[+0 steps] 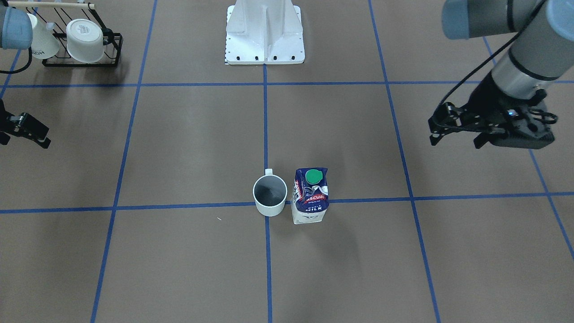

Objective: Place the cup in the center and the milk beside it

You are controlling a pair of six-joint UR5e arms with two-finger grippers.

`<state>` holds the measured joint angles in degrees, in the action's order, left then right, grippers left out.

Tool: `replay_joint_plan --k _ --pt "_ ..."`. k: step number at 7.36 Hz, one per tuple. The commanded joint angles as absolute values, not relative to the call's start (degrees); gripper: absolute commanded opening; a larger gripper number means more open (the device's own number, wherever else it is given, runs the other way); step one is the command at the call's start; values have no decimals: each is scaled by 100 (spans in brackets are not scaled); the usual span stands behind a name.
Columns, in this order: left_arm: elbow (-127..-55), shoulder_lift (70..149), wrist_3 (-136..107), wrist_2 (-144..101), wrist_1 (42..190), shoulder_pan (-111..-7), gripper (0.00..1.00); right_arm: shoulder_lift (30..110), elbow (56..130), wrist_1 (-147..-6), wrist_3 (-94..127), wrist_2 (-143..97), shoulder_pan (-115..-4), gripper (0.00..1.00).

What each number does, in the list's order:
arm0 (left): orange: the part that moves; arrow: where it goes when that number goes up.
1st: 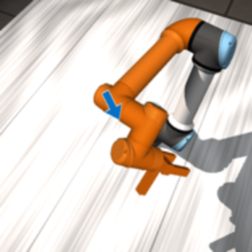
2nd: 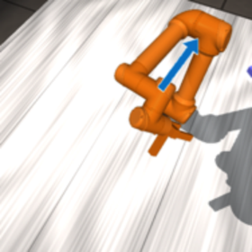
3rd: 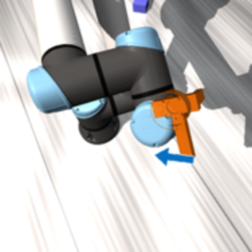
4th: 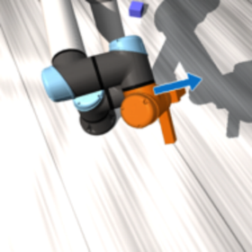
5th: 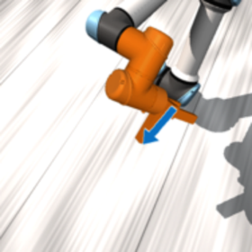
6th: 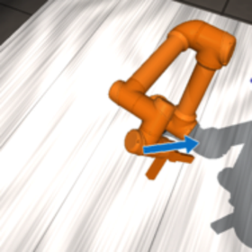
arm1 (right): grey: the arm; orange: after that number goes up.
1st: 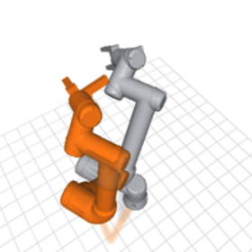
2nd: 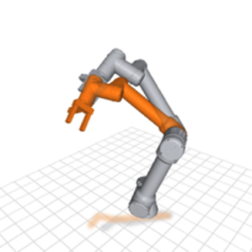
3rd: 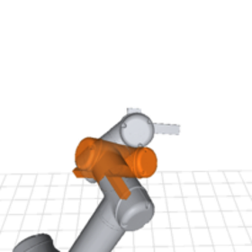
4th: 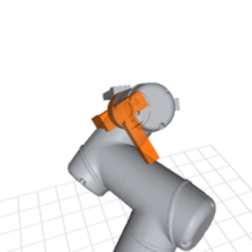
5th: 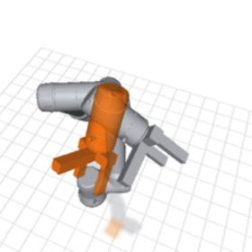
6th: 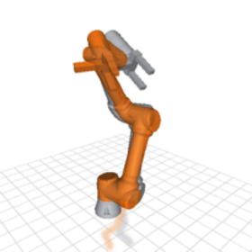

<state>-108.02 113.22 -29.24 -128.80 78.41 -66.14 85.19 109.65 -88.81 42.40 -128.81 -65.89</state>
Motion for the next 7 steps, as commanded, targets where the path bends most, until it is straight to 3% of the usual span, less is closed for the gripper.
replay_joint_plan --k 1,3,7 --pt "-10820 10287 -897 -12893 8015 -7545 99 8866 10969 -8886 3355 -12920 -7099 100" --pt "-10418 9985 223 -12902 8094 -8232 99 9218 10916 -8886 2535 -12929 -7653 100" --pt "-9879 9923 852 -13086 8402 -8622 99 9246 10292 -8886 1283 -13834 -8472 100"
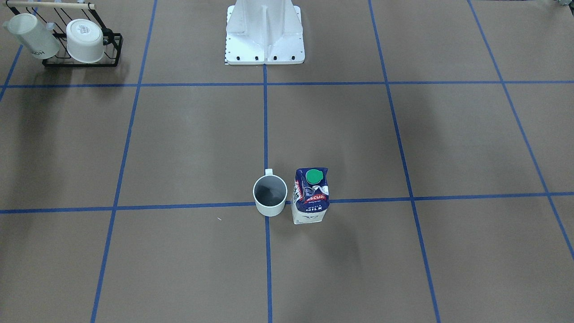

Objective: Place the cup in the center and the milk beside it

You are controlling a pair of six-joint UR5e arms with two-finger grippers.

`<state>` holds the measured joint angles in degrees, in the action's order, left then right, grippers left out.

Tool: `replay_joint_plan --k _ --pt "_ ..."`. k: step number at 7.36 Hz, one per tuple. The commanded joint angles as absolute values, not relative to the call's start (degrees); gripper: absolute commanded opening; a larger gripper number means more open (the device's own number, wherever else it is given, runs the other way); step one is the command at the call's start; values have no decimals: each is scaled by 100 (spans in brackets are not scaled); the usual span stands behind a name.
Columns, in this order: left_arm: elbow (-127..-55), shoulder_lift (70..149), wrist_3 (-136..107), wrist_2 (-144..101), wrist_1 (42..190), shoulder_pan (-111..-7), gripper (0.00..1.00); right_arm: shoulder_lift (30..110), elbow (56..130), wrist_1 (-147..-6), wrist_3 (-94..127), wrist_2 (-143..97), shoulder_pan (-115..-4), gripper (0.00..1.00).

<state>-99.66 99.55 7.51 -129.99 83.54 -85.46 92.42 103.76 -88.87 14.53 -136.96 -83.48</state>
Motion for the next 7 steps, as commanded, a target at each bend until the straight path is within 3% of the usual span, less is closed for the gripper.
replay_joint_plan --k 1,7 --pt "-9862 9801 1131 -13087 8472 -8639 99 9194 10370 -8868 1318 -13817 -8490 100" --pt "-9773 9237 1064 -13096 9217 -8657 99 8886 10178 -8877 1345 -13511 -8490 100"
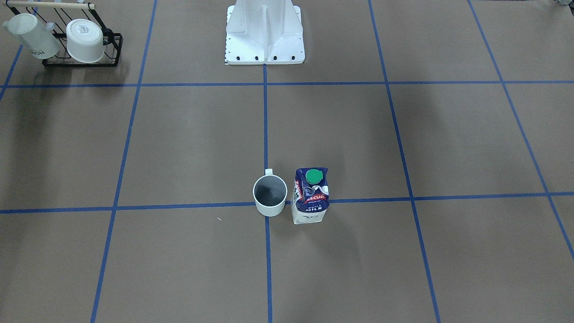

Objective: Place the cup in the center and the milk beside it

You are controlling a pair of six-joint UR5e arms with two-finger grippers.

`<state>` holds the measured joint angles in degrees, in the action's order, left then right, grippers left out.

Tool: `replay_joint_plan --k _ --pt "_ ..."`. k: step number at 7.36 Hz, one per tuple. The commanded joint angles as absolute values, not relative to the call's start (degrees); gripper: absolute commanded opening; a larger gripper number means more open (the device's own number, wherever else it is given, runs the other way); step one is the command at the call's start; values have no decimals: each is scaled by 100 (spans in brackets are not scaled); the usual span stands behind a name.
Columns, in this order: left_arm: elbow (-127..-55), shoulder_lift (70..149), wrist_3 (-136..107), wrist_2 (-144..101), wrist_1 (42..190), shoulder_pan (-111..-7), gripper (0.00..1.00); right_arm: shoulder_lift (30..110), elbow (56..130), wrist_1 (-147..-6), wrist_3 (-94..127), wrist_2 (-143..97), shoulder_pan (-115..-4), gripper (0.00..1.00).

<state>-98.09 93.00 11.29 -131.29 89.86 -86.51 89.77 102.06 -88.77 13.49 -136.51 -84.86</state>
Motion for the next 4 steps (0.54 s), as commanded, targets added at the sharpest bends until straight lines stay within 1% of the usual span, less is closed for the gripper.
replay_joint_plan --k 1,2,4 --pt "-9834 9237 916 -13148 9185 -8657 99 8955 10169 -8886 1336 -13413 -8490 100" --pt "-9835 9229 844 -13148 9193 -8657 99 9026 10169 -8886 1327 -13421 -8499 100" --pt "-10071 9229 835 -13122 9229 -8657 99 9009 10212 -8877 1354 -13412 -8499 100"
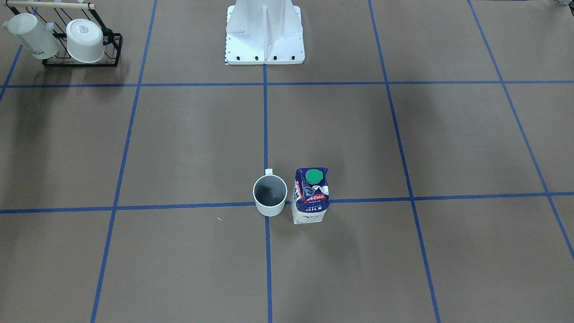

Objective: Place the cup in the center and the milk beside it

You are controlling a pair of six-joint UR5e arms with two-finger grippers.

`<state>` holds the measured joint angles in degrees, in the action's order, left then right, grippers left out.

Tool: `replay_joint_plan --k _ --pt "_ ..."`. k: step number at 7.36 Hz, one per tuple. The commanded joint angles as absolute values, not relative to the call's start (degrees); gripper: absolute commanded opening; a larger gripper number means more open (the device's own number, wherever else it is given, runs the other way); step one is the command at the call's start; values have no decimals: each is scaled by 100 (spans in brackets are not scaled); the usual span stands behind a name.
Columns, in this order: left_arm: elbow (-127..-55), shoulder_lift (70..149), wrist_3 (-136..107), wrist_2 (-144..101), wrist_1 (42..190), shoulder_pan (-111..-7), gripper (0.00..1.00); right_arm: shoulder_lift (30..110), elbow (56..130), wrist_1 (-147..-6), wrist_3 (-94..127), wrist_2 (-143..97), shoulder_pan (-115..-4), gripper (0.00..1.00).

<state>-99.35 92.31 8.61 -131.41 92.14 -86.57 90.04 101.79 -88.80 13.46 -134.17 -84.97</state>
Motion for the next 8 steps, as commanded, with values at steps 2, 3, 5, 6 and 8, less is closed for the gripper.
replay_joint_plan --k 2,3,5,6,8 --pt "-10099 9229 826 -13140 9220 -8657 99 8956 10213 -8877 1354 -13395 -8499 100" --pt "-10116 9237 835 -13148 9237 -8657 99 8956 10222 -8877 1354 -13395 -8499 100" --pt "-10125 9246 835 -13148 9246 -8649 99 8947 10204 -8877 1354 -13395 -8499 100" --pt "-10134 9246 835 -13148 9246 -8648 99 8947 10213 -8877 1354 -13395 -8499 100" --pt "-10344 9246 835 -13140 9237 -8648 99 8939 10178 -8877 1354 -13395 -8499 100"
